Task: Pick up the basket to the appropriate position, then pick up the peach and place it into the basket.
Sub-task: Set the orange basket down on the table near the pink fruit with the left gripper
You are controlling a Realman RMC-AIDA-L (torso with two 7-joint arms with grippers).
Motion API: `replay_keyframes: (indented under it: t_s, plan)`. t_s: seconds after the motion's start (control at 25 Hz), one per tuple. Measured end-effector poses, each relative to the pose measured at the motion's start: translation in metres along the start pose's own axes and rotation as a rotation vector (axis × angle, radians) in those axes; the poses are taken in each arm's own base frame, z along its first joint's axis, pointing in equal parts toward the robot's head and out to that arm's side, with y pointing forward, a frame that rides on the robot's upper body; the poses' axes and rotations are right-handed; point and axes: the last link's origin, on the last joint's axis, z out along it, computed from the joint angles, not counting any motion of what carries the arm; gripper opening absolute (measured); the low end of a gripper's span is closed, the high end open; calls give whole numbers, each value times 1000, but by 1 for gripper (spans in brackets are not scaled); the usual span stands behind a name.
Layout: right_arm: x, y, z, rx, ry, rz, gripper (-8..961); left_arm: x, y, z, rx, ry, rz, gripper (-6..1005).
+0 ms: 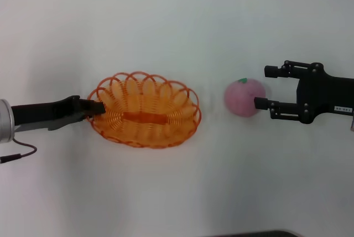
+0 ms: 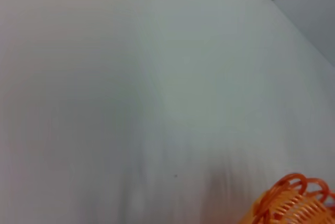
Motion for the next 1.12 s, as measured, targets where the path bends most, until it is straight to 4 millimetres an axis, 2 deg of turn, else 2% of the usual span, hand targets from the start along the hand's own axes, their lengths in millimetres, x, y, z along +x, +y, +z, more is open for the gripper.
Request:
replay_keyframes:
  t_s: [0.16, 0.6, 0.96, 1.12]
  plan:
    - [-1, -1, 0, 1, 0, -5, 766, -2, 0, -2, -9, -7, -4, 178]
    - [-3, -3, -1, 4, 3, -20, 767, -10, -1, -5, -27, -37, -11, 199]
    - [-4, -3, -1, 4, 5, -25, 767, -6, 4, -11, -45, -18, 24, 441]
    - [-5, -4, -1, 4, 5, -27, 767, 0, 1, -20, -42, 8, 32, 542]
